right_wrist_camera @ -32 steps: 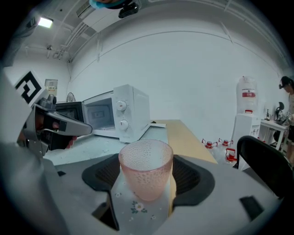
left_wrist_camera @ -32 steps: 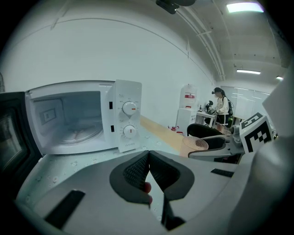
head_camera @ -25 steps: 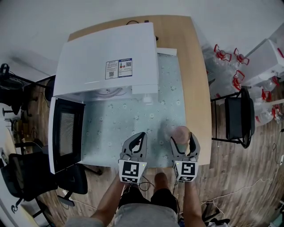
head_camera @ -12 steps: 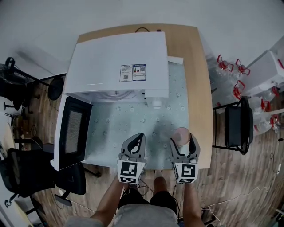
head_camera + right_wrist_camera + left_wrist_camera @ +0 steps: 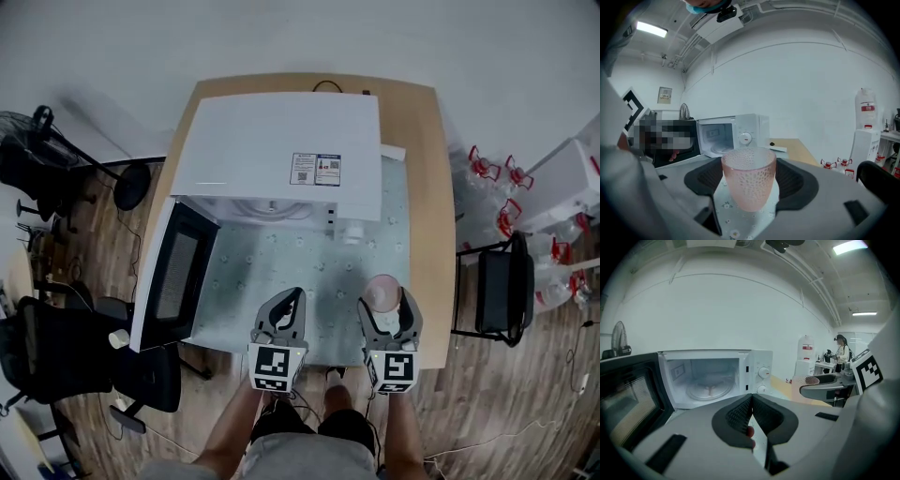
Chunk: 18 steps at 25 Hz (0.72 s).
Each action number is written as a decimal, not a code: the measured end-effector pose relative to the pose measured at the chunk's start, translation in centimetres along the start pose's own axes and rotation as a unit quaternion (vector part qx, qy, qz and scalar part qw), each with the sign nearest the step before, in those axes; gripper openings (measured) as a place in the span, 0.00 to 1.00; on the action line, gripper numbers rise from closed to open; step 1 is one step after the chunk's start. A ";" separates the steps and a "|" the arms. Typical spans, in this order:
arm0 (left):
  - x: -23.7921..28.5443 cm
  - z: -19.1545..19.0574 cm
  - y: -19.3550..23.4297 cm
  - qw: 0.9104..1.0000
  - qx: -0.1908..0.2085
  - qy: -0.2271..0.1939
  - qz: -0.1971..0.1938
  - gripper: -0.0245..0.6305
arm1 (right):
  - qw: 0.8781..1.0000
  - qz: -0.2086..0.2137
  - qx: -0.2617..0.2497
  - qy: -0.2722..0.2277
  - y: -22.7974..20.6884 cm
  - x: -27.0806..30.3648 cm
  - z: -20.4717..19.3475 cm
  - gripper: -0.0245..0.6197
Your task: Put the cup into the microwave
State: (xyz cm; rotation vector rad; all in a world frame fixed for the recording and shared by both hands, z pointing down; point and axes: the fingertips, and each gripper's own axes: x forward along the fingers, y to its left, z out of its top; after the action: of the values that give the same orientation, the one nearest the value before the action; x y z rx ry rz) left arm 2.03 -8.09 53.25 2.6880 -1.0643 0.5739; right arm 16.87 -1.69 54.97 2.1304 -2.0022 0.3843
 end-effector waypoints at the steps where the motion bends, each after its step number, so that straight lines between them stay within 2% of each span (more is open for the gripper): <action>1: -0.3 0.2 0.4 1.000 -0.002 -0.002 0.004 0.07 | 1.000 0.004 -0.002 -0.002 0.4 0.1 0.4 0.60; 18: -4.6 2.0 8.3 0.996 -0.016 -0.027 0.086 0.07 | 0.992 0.112 -0.040 -0.052 9.8 5.5 6.6 0.60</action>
State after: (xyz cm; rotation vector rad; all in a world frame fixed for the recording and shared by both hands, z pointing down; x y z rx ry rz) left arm -6.20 -11.93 49.80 2.6155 -1.3164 0.5094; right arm 7.78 -9.60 50.05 1.9216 -2.2826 0.2266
